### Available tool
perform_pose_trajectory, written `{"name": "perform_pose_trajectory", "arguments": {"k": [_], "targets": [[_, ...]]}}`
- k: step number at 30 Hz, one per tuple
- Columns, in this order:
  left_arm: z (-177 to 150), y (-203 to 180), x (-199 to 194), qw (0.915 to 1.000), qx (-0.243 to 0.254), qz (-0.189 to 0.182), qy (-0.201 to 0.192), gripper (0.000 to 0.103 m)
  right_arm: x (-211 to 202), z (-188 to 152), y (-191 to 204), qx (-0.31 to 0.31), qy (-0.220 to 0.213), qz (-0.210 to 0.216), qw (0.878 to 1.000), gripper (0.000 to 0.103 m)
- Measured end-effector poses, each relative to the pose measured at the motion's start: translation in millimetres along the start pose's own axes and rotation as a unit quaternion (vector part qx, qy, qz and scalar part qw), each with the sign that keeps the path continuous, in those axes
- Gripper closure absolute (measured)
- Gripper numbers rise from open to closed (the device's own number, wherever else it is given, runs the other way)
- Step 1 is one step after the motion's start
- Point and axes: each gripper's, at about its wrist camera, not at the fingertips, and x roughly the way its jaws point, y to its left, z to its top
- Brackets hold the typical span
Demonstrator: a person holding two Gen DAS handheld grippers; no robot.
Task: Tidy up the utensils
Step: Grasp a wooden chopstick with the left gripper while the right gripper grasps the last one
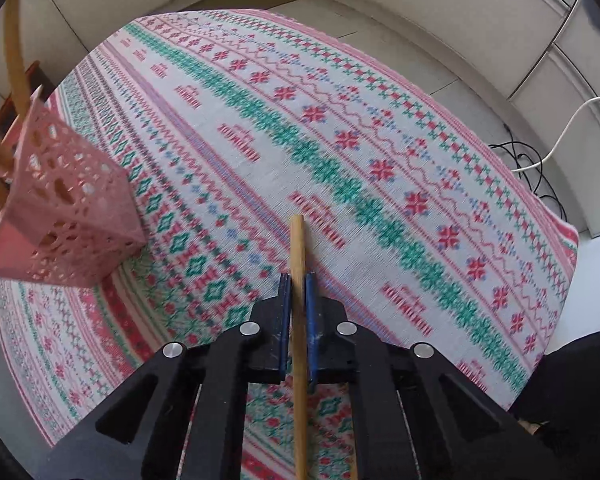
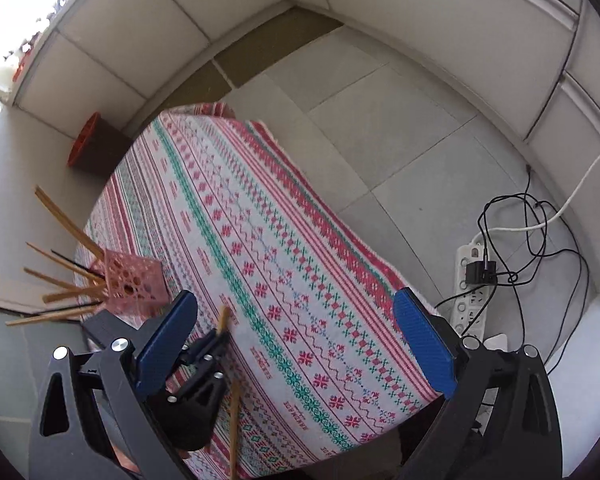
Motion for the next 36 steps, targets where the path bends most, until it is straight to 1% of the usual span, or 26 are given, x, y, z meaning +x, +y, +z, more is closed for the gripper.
{"name": "perform_pose_trajectory", "arguments": {"k": [2,5,9,12,13,14,16,17,18,19,20,21,24,26,29,31,33,36], "targets": [[-12.4,8.4,-6.4,0.9999,-0.001,0.016,0.004,0.097,13.2,-8.5,6.1,-0.017,0.022,-0.007,1.0,0.008],[-29.9,25.0,-16.6,0.9989,-0.014,0.042,0.014,0.097,34.0,-32.8,27.5,-0.064,0.053,-0.023,0.996,0.008],[-56.3,46.2,-38.9,0.9975,-0.026,0.064,0.018,0.097,63.5,-82.2,63.7,-0.155,0.097,-0.048,0.982,0.008],[-69.1,57.2,-58.2,0.9969,-0.038,0.068,0.003,0.097,80.1,-110.0,81.4,-0.196,0.102,-0.074,0.973,0.014],[-72.0,60.4,-63.3,0.9966,-0.041,0.072,-0.001,0.097,85.3,-116.1,84.6,-0.2,0.106,-0.078,0.971,0.018],[-74.0,62.8,-66.1,0.9963,-0.044,0.074,-0.003,0.097,90.3,-120.9,86.6,-0.198,0.114,-0.076,0.971,0.022],[-76.6,67.9,-71.6,0.9955,-0.05,0.08,-0.009,0.097,98.2,-127.3,88.7,-0.188,0.123,-0.072,0.972,0.027],[-75.0,63.0,-72.7,0.9952,-0.053,0.082,-0.011,0.097,104.0,-130.5,89.2,-0.178,0.133,-0.068,0.973,0.032],[-74.7,63.5,-73.6,0.9949,-0.055,0.084,-0.012,0.097,106.2,-132.4,89.7,-0.172,0.129,-0.072,0.974,0.032],[-77.1,62.7,-74.8,0.9947,-0.056,0.086,-0.014,0.097,104.6,-133.8,92.3,-0.168,0.115,-0.07,0.977,0.033],[-76.5,62.8,-75.8,0.9946,-0.056,0.086,-0.016,0.097,106.0,-135.6,95.3,-0.162,0.115,-0.06,0.978,0.038],[-75.9,61.9,-76.6,0.9946,-0.055,0.087,-0.017,0.097,106.7,-136.3,96.8,-0.154,0.113,-0.058,0.98,0.04],[-76.1,55.4,-82.5,0.9945,-0.05,0.089,-0.023,0.097,108.2,-140.4,106.1,-0.153,0.083,-0.081,0.981,0.056],[-74.7,58.5,-85.4,0.9945,-0.047,0.088,-0.03,0.097,107.8,-143.1,109.5,-0.158,0.063,-0.083,0.982,0.081],[-73.5,56.4,-91.3,0.9944,-0.045,0.086,-0.044,0.097,109.8,-143.5,111.5,-0.15,0.053,-0.075,0.984,0.094],[-72.0,52.6,-100.2,0.9941,-0.041,0.081,-0.061,0.097,109.7,-138.0,109.4,-0.142,0.051,-0.065,0.986,0.095],[-70.8,49.8,-110.1,0.9937,-0.038,0.066,-0.082,0.097,101.2,-124.0,100.4,-0.132,0.047,-0.05,0.989,0.096],[-69.0,45.1,-133.1,0.991,-0.037,0.036,-0.124,0.097,80.3,-107.8,94.5,-0.131,0.018,-0.041,0.99,0.096]]}}
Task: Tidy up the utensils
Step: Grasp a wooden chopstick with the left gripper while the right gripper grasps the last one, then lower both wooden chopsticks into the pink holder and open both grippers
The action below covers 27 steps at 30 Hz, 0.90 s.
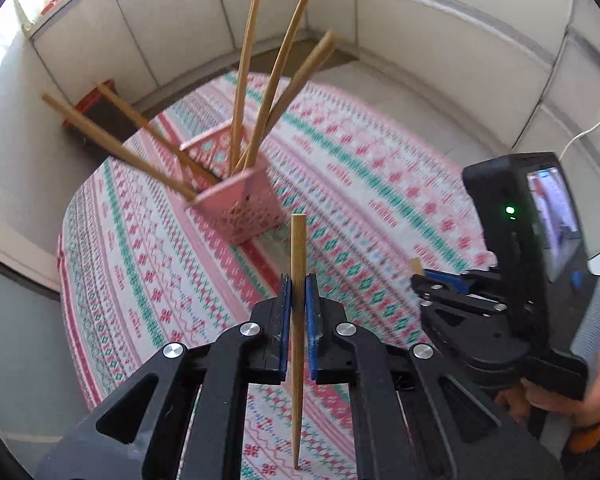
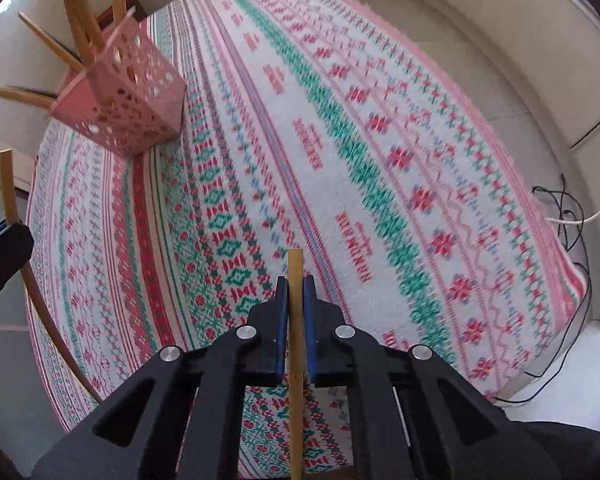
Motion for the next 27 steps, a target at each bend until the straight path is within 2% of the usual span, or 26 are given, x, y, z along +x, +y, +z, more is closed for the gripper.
{"name": "perform_pose_trajectory", "arguments": {"k": [6,11,15,19,23,27], "targets": [[15.4,1.2,-48.9,0.994,-0.024,-0.063,-0.086,0.097,-67.0,25.8,-27.8,0.027,-0.099,0.021,0.995,0.096],[24.1,2.0,-87.5,0.9856,-0.038,-0.078,-0.145,0.097,-138.5,40.9,-30.8,0.025,-0.205,0.042,0.978,0.096],[35.8,11.8,-112.6,0.9785,-0.054,-0.078,-0.183,0.097,-191.8,50.1,-25.4,0.012,-0.283,0.045,0.958,0.096],[51.4,23.0,-144.7,0.9664,-0.078,-0.076,-0.233,0.097,-249.4,64.9,-25.1,0.017,-0.361,0.056,0.931,0.096],[62.8,34.9,-173.5,0.9573,-0.097,-0.055,-0.267,0.097,-295.2,85.1,-25.5,0.021,-0.399,0.093,0.912,0.095],[73.8,47.7,-194.4,0.9496,-0.121,-0.017,-0.289,0.097,-334.4,99.8,-23.9,0.026,-0.432,0.153,0.888,0.095]]}}
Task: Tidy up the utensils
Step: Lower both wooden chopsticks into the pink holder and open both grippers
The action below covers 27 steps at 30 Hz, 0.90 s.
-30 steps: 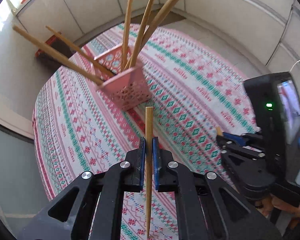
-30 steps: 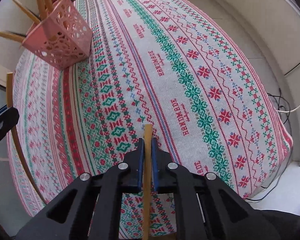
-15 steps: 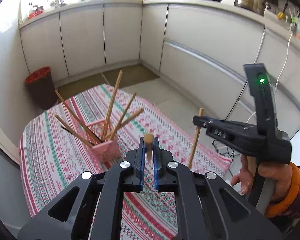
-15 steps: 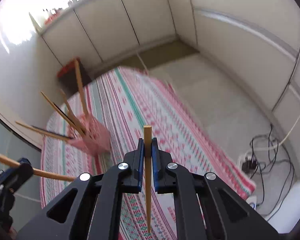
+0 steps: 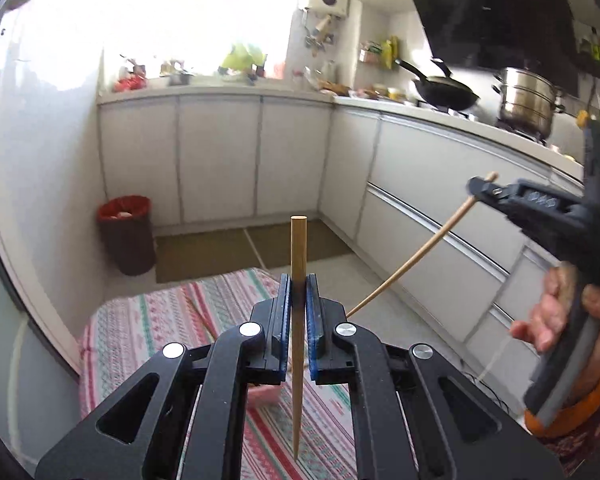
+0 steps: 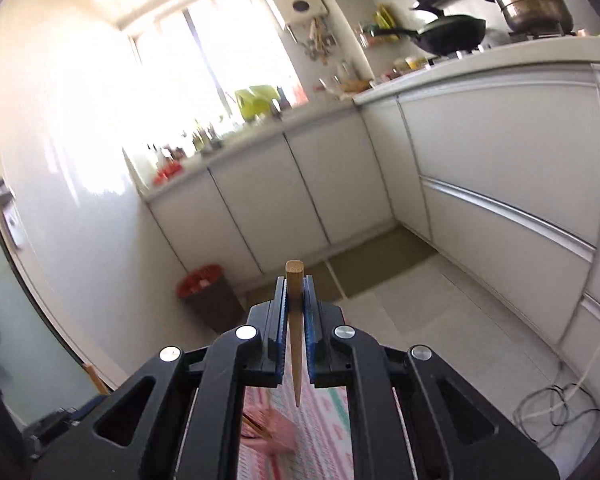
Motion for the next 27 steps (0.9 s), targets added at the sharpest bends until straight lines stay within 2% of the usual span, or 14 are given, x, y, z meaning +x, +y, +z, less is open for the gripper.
{"name": "perform_pose_trajectory", "arguments": {"k": [3,7,9,16,21,23,24,27], "targets": [[14.2,8.5,1.7,0.9995,-0.017,0.019,-0.02,0.097,-3.1,13.4,7.5,0.017,-0.019,0.044,0.999,0.095],[21.4,12.7,11.1,0.9972,-0.033,0.047,-0.048,0.097,8.0,14.7,13.8,0.031,-0.027,0.065,0.997,0.095],[21.3,14.6,21.3,0.9962,-0.035,0.06,-0.052,0.097,17.8,11.3,18.0,0.025,-0.028,0.063,0.997,0.095],[9.7,26.2,70.6,0.995,-0.036,0.089,-0.026,0.097,51.4,-13.8,31.6,0.012,-0.008,0.062,0.998,0.095],[-13.9,38.3,97.7,0.9948,-0.047,0.09,0.007,0.095,73.0,-28.6,42.1,-0.005,0.005,0.06,0.998,0.095],[-20.1,43.1,97.4,0.9942,-0.057,0.09,0.016,0.077,79.6,-34.8,46.8,-0.016,0.008,0.056,0.998,0.095],[-20.9,46.3,93.3,0.9938,-0.064,0.09,0.009,0.065,83.0,-37.7,49.3,-0.022,0.01,0.054,0.998,0.095],[-11.1,55.7,68.4,0.9918,-0.083,0.096,-0.021,0.061,92.3,-47.6,56.3,-0.035,0.023,0.05,0.998,0.095]]}}
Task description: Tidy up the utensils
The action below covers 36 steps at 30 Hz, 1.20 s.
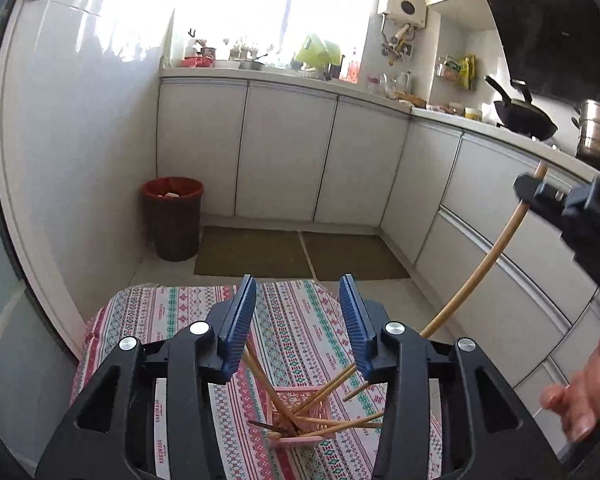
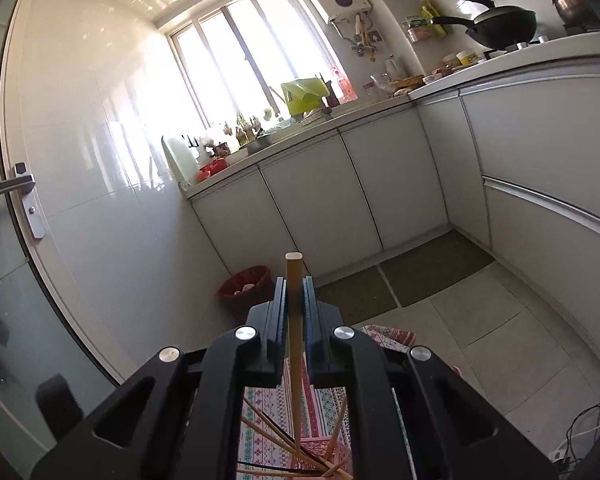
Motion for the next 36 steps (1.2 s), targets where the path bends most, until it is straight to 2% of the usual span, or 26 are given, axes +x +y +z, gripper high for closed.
{"name": "perform_pose_trajectory", "arguments": {"k": [6,14,18,21,22,23,26,27,31,36], "targets": [[14.6,16.9,-27.2,0.9991,-0.022,0.021,-0.03,0.05,20.6,-23.8,13.4,-0.029,0.028,-0.012,0.999,0.095],[13.6,26.7,-21.9,0.9987,-0.029,0.039,-0.016,0.048,39.0,-43.3,20.2,-0.048,0.037,-0.026,0.998,0.095],[13.1,27.7,-17.5,0.9983,-0.028,0.05,-0.012,0.043,52.0,-51.2,16.4,-0.043,0.056,-0.028,0.997,0.095],[12.5,29.6,-16.6,0.9979,-0.029,0.057,-0.01,0.039,57.4,-55.9,18.0,-0.045,0.073,-0.025,0.996,0.083],[12.4,29.9,-16.9,0.9978,-0.031,0.058,-0.01,0.036,56.3,-56.6,19.0,-0.045,0.072,-0.024,0.996,0.07],[13.2,29.5,-16.3,0.9977,-0.031,0.059,-0.009,0.036,54.4,-57.1,20.2,-0.047,0.068,-0.026,0.996,0.063],[12.4,25.9,-17.7,0.9977,-0.026,0.061,-0.009,0.034,47.8,-54.8,22.6,-0.058,0.062,-0.04,0.996,0.062],[11.6,23.9,-19.3,0.9975,-0.024,0.066,-0.012,0.03,45.7,-53.7,22.3,-0.059,0.061,-0.046,0.995,0.061],[11.1,12.1,-24.9,0.996,-0.009,0.083,-0.029,0.024,37.1,-47.8,17.2,-0.055,0.057,-0.069,0.995,0.048],[12.6,-0.3,-31.5,0.9944,-0.001,0.094,-0.048,0.018,24.8,-39.1,9.1,-0.052,0.05,-0.088,0.994,0.039]]}}
